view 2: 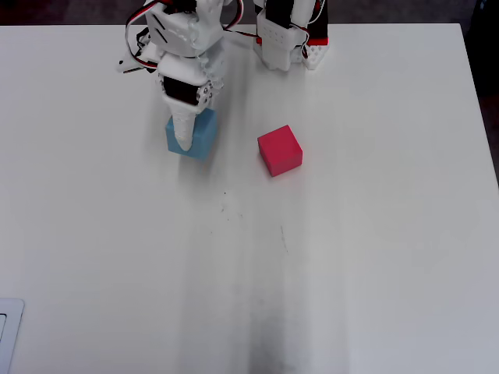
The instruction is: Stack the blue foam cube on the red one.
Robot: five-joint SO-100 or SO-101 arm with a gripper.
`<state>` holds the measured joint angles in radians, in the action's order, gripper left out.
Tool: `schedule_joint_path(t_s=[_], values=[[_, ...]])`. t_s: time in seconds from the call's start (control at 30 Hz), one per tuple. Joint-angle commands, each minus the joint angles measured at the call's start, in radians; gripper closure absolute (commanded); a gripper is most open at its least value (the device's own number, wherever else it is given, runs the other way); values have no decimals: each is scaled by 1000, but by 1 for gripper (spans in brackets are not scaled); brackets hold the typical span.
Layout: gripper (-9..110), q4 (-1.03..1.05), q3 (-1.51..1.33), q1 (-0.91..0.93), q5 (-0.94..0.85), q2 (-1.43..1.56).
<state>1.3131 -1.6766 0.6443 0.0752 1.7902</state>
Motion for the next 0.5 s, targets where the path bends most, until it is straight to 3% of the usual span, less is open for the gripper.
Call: schedule_joint_path(t_s=[0.0, 0.47], values=[[80, 14, 54, -49, 12, 71], [80, 14, -149, -380, 37, 242]])
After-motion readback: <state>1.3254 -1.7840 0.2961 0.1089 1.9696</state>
